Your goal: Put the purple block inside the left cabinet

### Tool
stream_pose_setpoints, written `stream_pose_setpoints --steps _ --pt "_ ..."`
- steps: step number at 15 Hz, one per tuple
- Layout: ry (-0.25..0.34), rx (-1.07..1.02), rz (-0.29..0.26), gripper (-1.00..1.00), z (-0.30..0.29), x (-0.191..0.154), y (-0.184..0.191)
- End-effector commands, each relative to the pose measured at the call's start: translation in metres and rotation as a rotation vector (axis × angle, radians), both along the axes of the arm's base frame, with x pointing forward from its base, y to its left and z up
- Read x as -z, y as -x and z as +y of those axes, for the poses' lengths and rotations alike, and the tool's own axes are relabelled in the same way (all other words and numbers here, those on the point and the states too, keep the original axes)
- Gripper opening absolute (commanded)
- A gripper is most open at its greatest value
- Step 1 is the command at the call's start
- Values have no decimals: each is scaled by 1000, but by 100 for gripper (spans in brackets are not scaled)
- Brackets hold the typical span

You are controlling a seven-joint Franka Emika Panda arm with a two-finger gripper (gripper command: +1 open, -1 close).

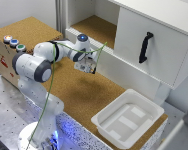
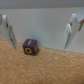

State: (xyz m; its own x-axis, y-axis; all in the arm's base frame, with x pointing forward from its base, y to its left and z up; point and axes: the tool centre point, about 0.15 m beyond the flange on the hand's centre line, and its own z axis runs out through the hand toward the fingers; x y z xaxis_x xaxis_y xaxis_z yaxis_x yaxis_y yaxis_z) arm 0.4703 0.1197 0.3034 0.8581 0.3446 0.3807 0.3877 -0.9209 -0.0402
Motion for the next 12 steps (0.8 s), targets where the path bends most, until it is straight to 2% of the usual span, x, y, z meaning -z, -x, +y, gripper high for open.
stream_pose_setpoints --steps 1,2,6,9,12 --pt "-23 93 27 100 57 35 -35" --pt "-39 134 31 100 62 38 -42" --pt "-41 215 6 100 77 52 -72" --pt "-26 260 22 100 75 68 -93" --pt "-16 265 63 100 74 80 -101"
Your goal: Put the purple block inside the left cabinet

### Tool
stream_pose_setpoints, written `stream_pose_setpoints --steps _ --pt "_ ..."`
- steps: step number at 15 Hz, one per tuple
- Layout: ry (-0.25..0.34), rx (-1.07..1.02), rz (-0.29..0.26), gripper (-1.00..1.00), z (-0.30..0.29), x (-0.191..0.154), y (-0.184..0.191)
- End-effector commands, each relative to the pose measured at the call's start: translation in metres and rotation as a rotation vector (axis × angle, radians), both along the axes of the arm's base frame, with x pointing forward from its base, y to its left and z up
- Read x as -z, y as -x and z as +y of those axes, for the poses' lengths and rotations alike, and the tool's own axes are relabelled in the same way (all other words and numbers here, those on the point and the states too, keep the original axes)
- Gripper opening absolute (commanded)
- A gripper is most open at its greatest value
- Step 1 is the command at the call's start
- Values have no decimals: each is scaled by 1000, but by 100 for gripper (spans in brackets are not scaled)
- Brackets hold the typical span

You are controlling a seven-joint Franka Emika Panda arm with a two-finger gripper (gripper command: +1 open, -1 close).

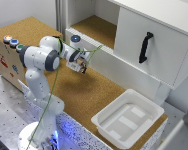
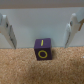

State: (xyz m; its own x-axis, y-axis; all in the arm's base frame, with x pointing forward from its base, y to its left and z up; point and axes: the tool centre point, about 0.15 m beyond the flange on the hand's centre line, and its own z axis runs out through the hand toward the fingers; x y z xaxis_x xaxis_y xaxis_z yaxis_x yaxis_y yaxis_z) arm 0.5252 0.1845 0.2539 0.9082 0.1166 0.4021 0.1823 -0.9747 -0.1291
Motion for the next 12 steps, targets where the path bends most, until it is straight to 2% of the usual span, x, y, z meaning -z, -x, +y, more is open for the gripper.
stream_pose_setpoints --steps 1,5,6,9,12 --pt "76 39 80 100 11 33 -47" --pt "80 30 92 100 17 36 -47" --pt "98 25 97 -100 19 37 -45" --pt "132 8 118 -100 20 38 -33" --pt "142 14 132 -100 18 43 -28"
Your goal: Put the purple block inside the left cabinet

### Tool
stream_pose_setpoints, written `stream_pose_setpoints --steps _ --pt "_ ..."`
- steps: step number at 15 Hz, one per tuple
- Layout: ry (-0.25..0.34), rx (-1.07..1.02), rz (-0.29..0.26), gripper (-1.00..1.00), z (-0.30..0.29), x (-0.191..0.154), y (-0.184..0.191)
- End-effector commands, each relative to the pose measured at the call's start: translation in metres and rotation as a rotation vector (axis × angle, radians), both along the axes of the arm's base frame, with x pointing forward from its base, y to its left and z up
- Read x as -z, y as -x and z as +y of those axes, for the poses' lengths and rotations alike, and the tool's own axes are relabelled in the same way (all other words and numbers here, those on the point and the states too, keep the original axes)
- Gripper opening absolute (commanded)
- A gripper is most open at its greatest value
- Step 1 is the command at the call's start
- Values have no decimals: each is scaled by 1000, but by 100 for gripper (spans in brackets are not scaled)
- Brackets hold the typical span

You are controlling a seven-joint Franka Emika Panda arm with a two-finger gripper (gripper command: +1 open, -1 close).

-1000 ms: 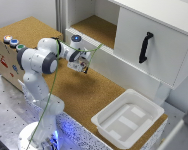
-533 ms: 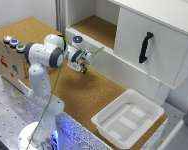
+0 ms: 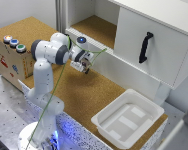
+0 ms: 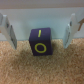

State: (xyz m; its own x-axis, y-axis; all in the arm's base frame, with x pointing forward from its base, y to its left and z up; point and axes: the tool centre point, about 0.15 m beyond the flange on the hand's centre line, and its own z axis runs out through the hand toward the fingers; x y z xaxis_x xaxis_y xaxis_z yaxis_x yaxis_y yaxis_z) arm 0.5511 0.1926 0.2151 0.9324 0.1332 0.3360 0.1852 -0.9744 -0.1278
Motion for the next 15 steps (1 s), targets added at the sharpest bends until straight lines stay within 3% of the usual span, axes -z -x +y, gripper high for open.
stream_pose_setpoints --steps 1,9,12,15 --pt "131 32 52 -100 9 5 -3" --pt "198 41 -23 -100 5 -21 -8" --pt "211 41 -78 -100 2 -73 13" --pt "242 44 -145 -100 -2 -147 40"
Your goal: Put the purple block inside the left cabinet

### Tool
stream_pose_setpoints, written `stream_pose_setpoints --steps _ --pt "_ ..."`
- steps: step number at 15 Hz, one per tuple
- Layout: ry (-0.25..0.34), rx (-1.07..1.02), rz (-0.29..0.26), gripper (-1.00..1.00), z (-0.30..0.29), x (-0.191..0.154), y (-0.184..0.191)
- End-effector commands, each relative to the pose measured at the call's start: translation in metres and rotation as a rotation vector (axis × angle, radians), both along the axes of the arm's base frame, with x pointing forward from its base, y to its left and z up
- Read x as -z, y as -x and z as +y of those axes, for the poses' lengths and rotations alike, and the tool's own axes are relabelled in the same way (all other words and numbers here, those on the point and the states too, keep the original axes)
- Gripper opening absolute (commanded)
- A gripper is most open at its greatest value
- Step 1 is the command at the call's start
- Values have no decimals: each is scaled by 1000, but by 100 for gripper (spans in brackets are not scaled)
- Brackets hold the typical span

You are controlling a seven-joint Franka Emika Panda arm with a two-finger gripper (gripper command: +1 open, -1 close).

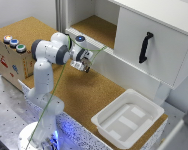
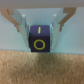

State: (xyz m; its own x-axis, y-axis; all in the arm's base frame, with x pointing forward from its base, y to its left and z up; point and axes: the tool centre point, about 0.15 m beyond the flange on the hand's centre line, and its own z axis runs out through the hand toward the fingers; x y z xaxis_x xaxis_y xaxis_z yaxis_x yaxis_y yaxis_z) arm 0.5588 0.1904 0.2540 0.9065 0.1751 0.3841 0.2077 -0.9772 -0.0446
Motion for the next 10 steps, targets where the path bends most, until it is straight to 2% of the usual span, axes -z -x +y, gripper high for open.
stream_pose_setpoints --steps 1,3,5,7,10 --pt "176 62 -95 -100 0 -128 55" --pt "196 83 -111 -100 -3 -157 69" --pt "184 112 -144 -100 -4 -185 77" --pt "174 131 -204 -100 -4 -216 79" --pt "150 134 -253 -100 -7 -239 70"
